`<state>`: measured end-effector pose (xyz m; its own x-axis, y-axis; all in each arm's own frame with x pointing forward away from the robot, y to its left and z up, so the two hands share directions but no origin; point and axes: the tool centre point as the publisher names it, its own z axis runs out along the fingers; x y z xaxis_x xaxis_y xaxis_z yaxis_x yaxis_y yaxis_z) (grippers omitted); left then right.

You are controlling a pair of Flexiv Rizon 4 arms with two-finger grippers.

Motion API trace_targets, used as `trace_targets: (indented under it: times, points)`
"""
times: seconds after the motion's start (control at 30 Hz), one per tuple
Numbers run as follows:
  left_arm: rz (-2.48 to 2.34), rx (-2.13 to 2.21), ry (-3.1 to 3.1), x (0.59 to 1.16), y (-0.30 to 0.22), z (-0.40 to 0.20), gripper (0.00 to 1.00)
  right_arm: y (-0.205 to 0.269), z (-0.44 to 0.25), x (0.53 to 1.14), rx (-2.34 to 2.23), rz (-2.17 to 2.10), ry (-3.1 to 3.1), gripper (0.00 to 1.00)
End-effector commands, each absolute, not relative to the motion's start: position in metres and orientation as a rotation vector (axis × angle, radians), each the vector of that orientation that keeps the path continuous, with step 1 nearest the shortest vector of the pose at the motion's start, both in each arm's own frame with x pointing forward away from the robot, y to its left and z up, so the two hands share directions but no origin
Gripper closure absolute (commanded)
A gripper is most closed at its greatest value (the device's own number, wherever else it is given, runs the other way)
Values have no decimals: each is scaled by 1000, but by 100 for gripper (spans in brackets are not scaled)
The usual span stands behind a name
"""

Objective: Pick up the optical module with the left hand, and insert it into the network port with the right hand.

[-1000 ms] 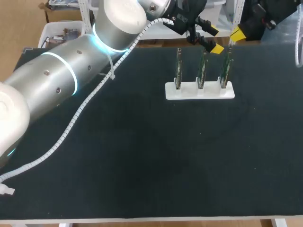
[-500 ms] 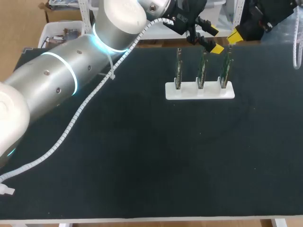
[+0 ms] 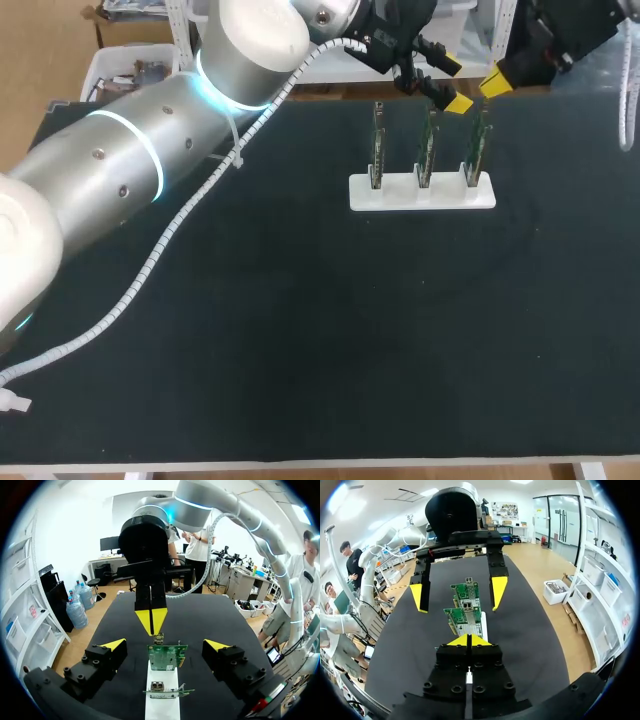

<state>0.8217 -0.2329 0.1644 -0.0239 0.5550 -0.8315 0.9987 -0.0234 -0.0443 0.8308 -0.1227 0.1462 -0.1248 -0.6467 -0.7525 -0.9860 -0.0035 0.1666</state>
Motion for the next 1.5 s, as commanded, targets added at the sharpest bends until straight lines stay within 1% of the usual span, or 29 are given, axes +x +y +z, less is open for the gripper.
trace_targets:
  times: [0.03,0.83,1.5]
  points:
    - [-1290,1888,1537,831,-236,165,0,-121,143,840,-1796,1169,1779,100]
    - [-1290,1888,1537,831,-236,165,0,-118,129,845,-1812,1185,1825,100]
    - [-1290,1888,1537,831,-236,165,0,-117,152,850,-1769,1139,1781,100]
